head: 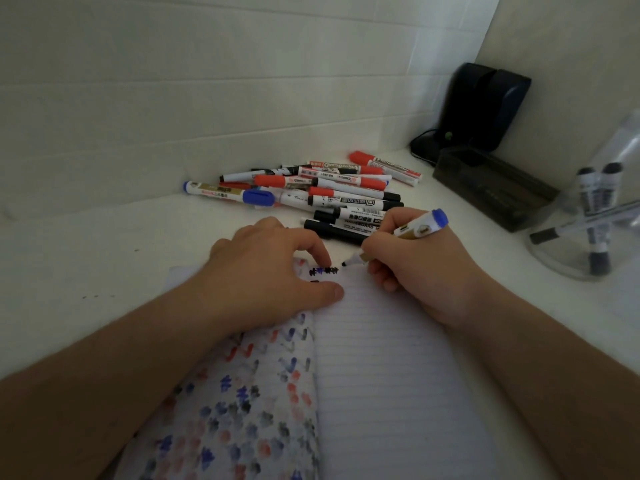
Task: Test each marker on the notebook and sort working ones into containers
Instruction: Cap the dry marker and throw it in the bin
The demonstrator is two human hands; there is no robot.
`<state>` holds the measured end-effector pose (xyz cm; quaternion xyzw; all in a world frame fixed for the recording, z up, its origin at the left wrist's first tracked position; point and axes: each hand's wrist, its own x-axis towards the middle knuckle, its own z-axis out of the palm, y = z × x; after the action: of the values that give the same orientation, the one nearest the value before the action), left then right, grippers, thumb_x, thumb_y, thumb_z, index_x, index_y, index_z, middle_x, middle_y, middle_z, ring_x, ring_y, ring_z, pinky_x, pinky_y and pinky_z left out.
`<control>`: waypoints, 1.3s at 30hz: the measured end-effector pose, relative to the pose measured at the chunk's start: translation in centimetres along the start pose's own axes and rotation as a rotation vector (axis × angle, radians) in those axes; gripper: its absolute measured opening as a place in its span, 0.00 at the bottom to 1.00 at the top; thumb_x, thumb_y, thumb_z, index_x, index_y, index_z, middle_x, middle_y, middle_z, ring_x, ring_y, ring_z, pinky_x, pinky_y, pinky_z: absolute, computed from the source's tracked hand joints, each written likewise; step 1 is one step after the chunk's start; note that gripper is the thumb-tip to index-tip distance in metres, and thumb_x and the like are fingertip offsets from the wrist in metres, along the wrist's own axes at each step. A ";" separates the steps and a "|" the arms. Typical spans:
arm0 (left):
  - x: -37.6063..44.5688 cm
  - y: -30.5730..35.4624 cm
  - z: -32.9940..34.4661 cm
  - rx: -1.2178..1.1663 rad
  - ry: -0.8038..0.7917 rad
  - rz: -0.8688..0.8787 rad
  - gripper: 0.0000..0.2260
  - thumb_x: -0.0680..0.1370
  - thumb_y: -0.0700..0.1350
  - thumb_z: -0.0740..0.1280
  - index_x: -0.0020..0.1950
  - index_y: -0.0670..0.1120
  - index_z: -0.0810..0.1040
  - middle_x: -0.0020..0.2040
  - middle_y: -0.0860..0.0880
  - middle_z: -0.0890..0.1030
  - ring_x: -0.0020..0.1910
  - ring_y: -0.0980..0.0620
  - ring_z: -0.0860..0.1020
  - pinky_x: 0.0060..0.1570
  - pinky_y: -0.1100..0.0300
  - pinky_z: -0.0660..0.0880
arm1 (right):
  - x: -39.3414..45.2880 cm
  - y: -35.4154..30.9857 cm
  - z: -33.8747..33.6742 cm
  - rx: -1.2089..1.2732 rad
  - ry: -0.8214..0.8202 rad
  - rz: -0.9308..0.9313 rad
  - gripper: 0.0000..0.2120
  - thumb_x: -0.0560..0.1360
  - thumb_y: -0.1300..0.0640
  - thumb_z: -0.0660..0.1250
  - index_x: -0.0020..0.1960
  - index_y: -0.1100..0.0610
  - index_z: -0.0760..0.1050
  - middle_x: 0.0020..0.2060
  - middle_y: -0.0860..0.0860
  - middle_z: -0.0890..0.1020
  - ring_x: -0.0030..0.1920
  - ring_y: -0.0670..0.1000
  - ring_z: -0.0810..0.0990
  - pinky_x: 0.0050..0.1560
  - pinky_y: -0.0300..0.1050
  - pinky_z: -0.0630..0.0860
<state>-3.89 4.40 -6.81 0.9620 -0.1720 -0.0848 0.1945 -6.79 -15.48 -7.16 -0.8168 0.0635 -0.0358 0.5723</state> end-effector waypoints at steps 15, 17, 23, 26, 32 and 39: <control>-0.1 -1.7 -0.6 -0.271 0.301 0.255 0.10 0.82 0.43 0.67 0.59 0.55 0.71 0.55 0.57 0.78 0.51 0.59 0.76 0.47 0.73 0.69 | -0.5 -0.7 -0.9 0.454 -0.144 -0.073 0.04 0.69 0.54 0.76 0.39 0.51 0.82 0.42 0.60 0.87 0.29 0.53 0.73 0.34 0.46 0.67; -0.2 -1.6 -0.4 -0.247 0.271 0.281 0.11 0.82 0.43 0.67 0.57 0.58 0.70 0.54 0.58 0.78 0.50 0.61 0.76 0.45 0.73 0.69 | -0.4 -0.5 -1.0 0.440 -0.150 -0.083 0.05 0.70 0.53 0.77 0.39 0.50 0.82 0.42 0.60 0.87 0.29 0.52 0.74 0.34 0.45 0.68; -0.3 -0.9 -0.1 -0.233 0.266 0.380 0.12 0.81 0.44 0.68 0.58 0.59 0.70 0.52 0.61 0.77 0.48 0.66 0.75 0.45 0.76 0.68 | -0.5 -0.3 -0.9 0.340 -0.179 -0.126 0.04 0.68 0.53 0.77 0.42 0.51 0.84 0.40 0.59 0.87 0.31 0.50 0.77 0.32 0.43 0.73; -0.2 -0.6 0.2 -0.237 0.288 0.414 0.10 0.81 0.46 0.68 0.57 0.60 0.71 0.48 0.62 0.77 0.47 0.66 0.76 0.44 0.76 0.68 | -0.5 0.1 -1.0 0.279 -0.168 -0.153 0.10 0.69 0.53 0.78 0.49 0.53 0.86 0.38 0.56 0.85 0.36 0.52 0.79 0.35 0.45 0.75; -0.4 -1.1 0.0 -0.488 0.379 0.457 0.07 0.82 0.51 0.65 0.57 0.63 0.76 0.42 0.61 0.81 0.42 0.60 0.79 0.41 0.71 0.72 | -0.6 -1.3 -1.6 0.621 -0.303 0.026 0.20 0.74 0.44 0.65 0.55 0.55 0.87 0.47 0.60 0.88 0.43 0.59 0.78 0.42 0.49 0.66; 0.3 -0.9 -0.1 -0.991 0.290 0.427 0.11 0.83 0.53 0.60 0.50 0.55 0.81 0.30 0.54 0.66 0.28 0.54 0.62 0.32 0.55 0.61 | -2.1 -2.4 0.9 0.652 -0.167 -0.002 0.27 0.84 0.56 0.50 0.42 0.52 0.87 0.28 0.56 0.77 0.27 0.50 0.68 0.25 0.40 0.62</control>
<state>-3.29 5.12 -7.16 0.7011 -0.2739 0.0191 0.6581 -8.56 -13.56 -5.18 -0.5910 0.0009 0.0123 0.8066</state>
